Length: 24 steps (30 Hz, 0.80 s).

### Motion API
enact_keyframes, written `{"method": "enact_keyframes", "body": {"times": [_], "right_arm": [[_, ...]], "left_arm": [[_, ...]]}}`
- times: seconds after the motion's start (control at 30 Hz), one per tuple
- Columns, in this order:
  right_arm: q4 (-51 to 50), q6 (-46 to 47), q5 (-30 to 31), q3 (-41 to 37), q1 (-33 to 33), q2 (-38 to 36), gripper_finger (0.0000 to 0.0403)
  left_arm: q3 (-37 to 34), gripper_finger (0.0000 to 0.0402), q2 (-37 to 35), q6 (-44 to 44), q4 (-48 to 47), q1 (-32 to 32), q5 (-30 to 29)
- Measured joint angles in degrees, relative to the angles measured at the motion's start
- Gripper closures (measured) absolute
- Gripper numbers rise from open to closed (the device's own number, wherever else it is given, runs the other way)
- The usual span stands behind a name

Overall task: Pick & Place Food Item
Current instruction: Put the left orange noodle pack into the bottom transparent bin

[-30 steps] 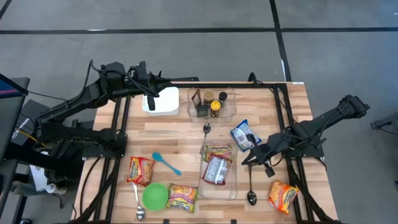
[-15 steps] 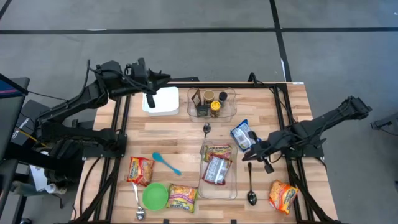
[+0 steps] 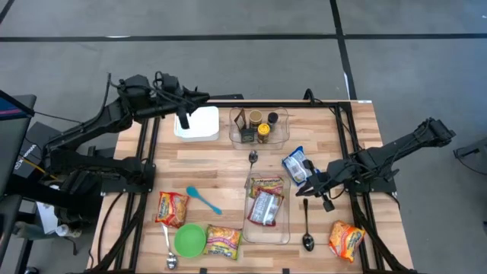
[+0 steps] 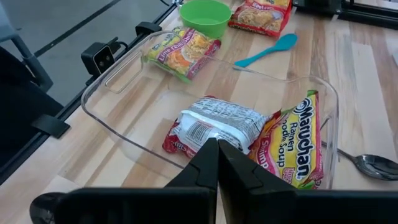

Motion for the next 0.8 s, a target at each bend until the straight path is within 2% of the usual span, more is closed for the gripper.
{"method": "enact_keyframes", "body": {"times": [0.2,0.37,0.63,0.8], "right_arm": [[0.00,0.00,0.02,0.00,0.00,0.00,0.0403],[0.20,0.69,0.03,0.00,0.00,0.00,0.0403],[0.09,2.99,0.04,0.00,0.02,0.00,0.0403],[0.13,3.29,0.04,0.00,0.02,0.00,0.0403]], "left_arm": [[-0.58,0.0358,-0.02,4.35,-9.20,-2.37,-0.91],[-7.33,0.0358,-0.84,5.27,-3.55,-5.12,-6.18],[-19.92,0.0358,-4.09,2.61,7.98,-10.65,-7.21],[-29.53,0.0358,-7.38,0.52,15.94,-16.71,-13.99]]}}
